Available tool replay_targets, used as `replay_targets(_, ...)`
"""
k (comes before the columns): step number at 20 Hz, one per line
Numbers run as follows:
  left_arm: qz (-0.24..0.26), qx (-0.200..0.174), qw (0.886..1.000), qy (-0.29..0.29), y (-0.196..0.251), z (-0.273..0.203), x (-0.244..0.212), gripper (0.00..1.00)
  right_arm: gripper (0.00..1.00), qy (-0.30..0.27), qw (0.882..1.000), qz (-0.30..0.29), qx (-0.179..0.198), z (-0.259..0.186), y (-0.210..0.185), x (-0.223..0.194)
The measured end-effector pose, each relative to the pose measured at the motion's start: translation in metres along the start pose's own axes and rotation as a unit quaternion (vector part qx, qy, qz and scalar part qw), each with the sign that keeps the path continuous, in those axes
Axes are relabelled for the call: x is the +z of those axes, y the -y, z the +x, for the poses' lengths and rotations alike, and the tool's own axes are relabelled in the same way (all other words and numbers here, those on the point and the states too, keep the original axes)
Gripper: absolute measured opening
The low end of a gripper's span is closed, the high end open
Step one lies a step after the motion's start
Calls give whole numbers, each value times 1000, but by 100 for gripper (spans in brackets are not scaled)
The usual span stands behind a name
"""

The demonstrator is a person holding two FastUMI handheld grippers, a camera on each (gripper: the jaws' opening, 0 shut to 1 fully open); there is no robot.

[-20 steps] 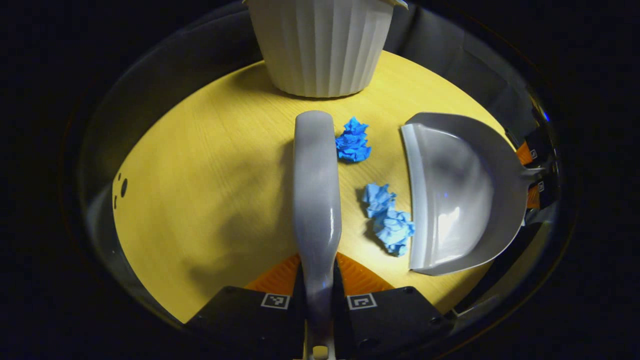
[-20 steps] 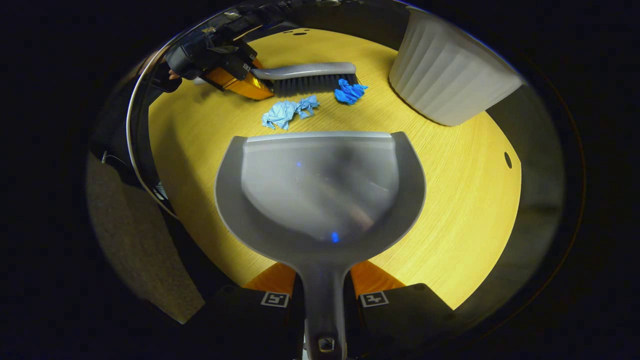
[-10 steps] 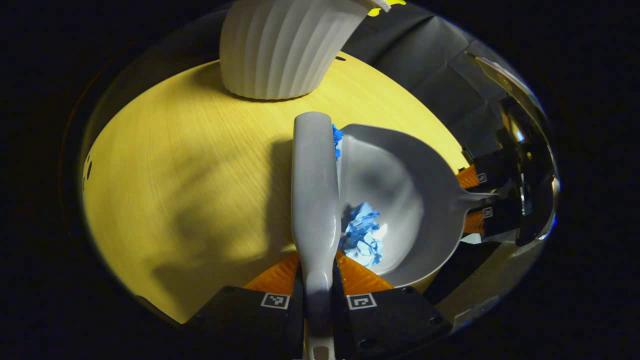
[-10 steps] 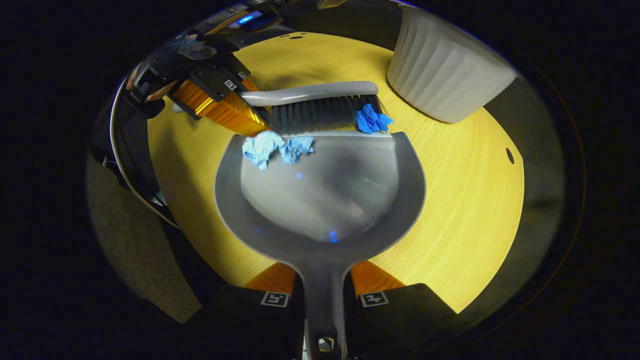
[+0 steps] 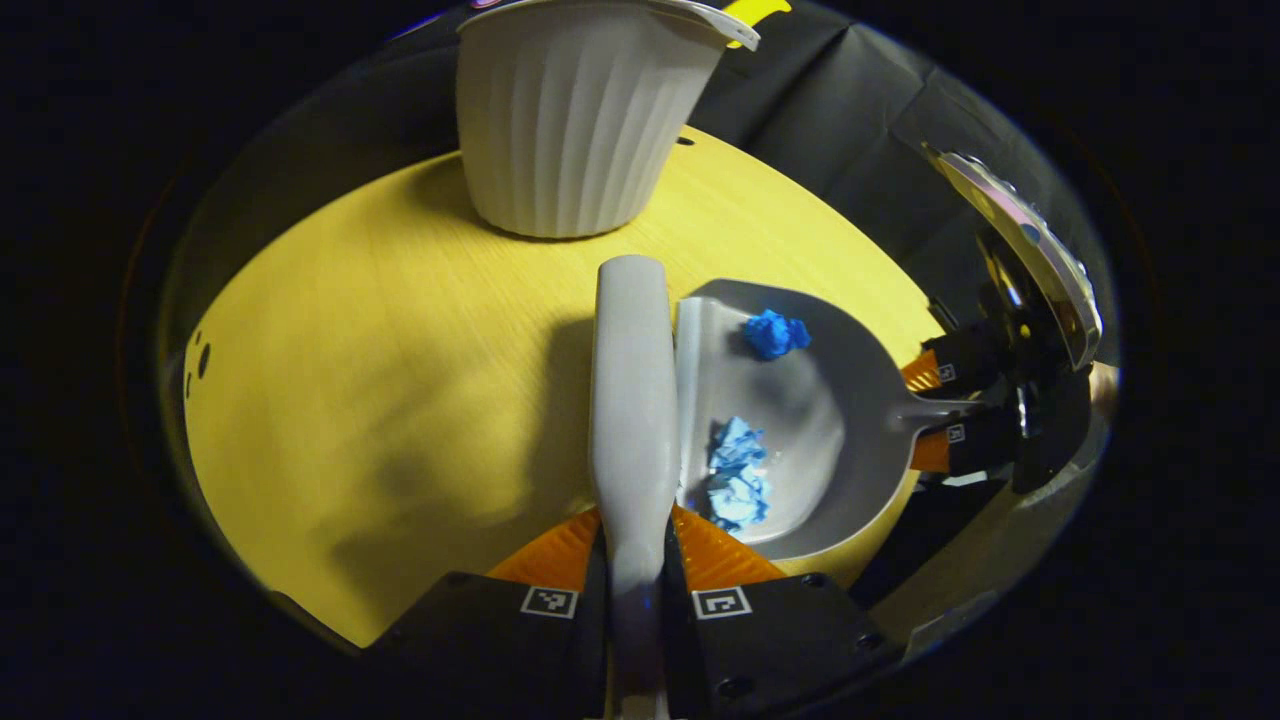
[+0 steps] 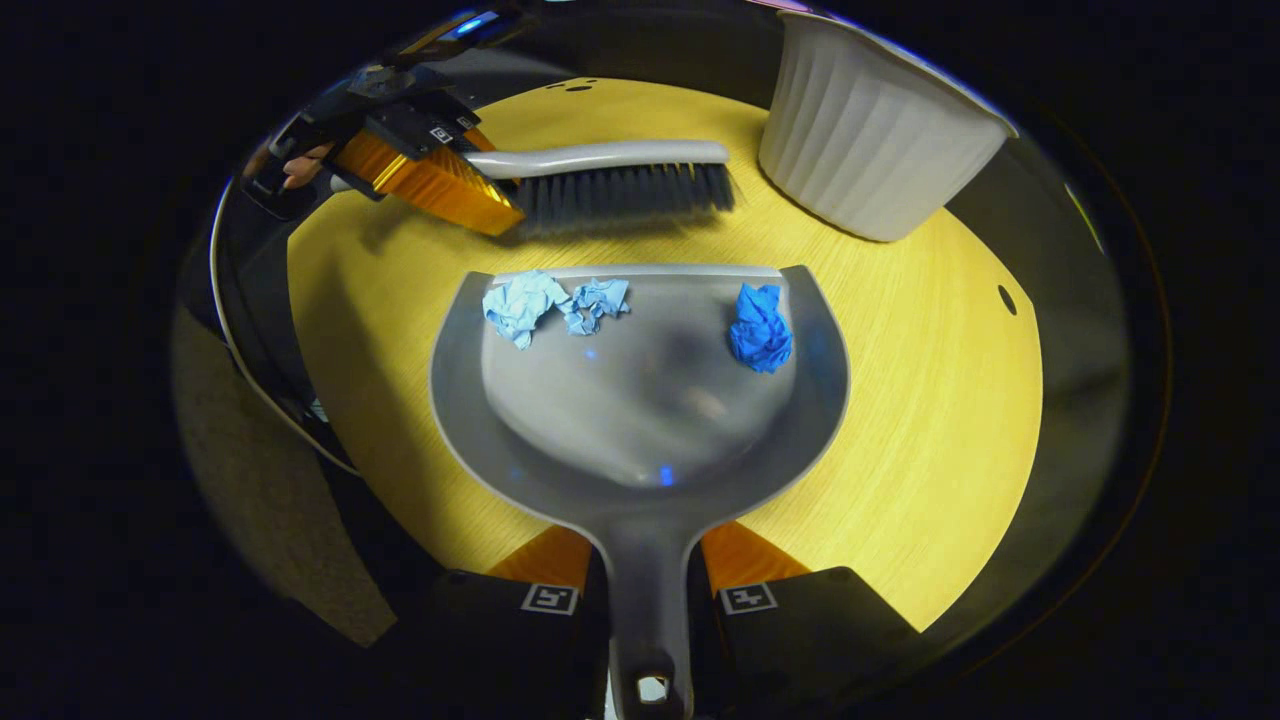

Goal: Pick up the small broom and dustpan from the desktop, sweep the trash into the dustpan with the broom, and then empty the trash into the garbage bin.

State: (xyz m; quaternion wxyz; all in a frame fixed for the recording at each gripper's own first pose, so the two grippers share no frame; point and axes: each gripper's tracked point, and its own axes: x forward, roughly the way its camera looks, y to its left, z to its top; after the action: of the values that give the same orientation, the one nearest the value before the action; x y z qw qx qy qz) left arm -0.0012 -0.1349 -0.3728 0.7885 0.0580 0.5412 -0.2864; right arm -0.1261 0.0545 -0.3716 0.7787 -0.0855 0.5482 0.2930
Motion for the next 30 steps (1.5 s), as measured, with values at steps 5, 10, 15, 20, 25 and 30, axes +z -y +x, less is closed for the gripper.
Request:
replay_targets(5,-16,65,997,31,-50,-23,-7,30,36,16,993,100,-60,-23,0,-5)
replay_targets(10,-66,76,995,20,-77,-19,-25,27,36,20,975,187,-122,-52,3,7)
replay_targets(15,-80,76,994,18,-87,-19,-37,27,36,32,954,246,-168,-58,6,40)
replay_targets(20,-75,73,994,21,-87,-17,-42,27,36,55,948,222,-222,-45,-25,56)
replay_targets(25,-72,73,994,21,-89,-16,-45,27,36,43,957,177,-226,-47,-13,47)
replay_targets(30,-80,74,994,21,-90,-16,-49,27,36,6,968,125,-217,-55,0,65)
